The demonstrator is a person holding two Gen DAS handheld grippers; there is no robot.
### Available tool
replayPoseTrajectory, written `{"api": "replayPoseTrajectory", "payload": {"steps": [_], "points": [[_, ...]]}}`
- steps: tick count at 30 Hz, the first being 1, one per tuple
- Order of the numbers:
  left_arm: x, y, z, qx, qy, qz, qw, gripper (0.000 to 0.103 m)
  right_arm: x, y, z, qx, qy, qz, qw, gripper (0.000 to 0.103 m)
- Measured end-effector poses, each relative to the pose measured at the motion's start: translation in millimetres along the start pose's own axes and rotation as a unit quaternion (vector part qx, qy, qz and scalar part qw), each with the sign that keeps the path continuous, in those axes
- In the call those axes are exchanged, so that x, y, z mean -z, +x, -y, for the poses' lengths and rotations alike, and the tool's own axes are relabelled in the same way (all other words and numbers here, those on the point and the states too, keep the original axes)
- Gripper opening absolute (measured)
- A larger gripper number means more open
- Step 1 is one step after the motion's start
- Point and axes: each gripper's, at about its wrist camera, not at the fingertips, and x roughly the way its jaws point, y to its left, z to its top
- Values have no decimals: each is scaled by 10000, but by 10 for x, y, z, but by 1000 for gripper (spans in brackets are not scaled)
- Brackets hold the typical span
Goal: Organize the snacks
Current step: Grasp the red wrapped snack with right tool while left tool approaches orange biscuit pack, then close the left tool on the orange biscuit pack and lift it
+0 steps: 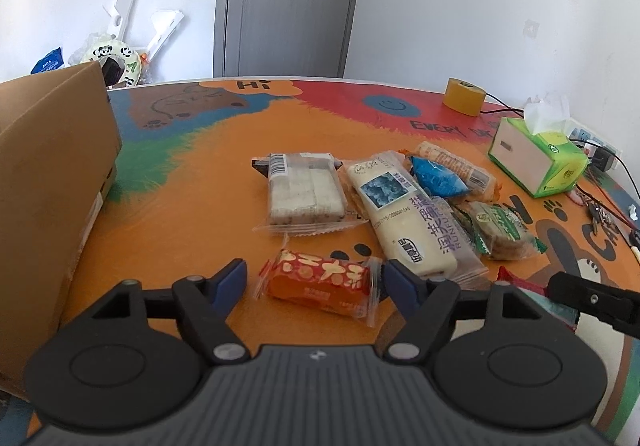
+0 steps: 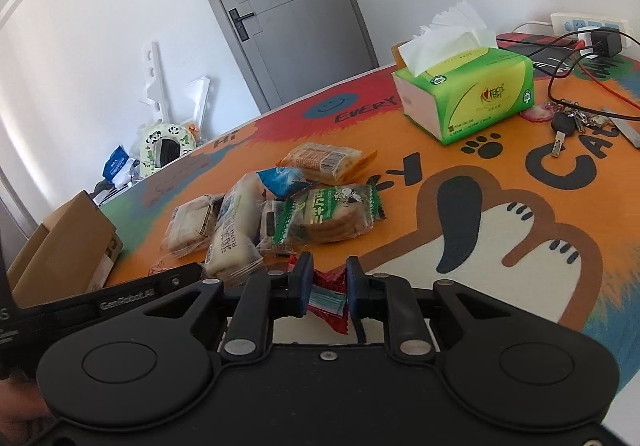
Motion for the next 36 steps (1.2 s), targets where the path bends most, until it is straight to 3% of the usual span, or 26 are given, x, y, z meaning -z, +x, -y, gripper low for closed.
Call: {"api": "replayPoseTrajectory", "payload": {"steps": [4, 7, 12, 14, 16, 18, 20, 36], "points": [[23, -15, -24, -51, -5, 90, 9999, 55, 53, 30, -11, -58, -14, -142, 9999, 21], [36, -41, -44, 16, -12, 114, 9999, 51, 81, 50, -63, -53, -85, -152, 9998, 24], [63, -109, -94, 90, -72, 79, 9999, 50, 118, 107, -169, -67, -245, -151, 9996, 38], [73, -144, -122, 109, -131, 47, 9998, 50, 141, 120, -230, -40, -358, -103, 9993, 38], [76, -186, -155, 112, -177, 40, 9998, 50, 147, 126, -291, -13, -448, -109, 9989, 35], [77, -224, -171, 91, -173, 56, 9998, 50, 143, 117, -353, -94, -570, -131, 9982, 13], [68, -266, -188, 113, -167, 53, 9998, 50, 129, 108, -424, -29, -691, -153, 9975, 2], [-117, -893, -403, 102, -315, 485, 9983, 50, 14, -147, -658, -473, -438, 228, 9977, 1]]}}
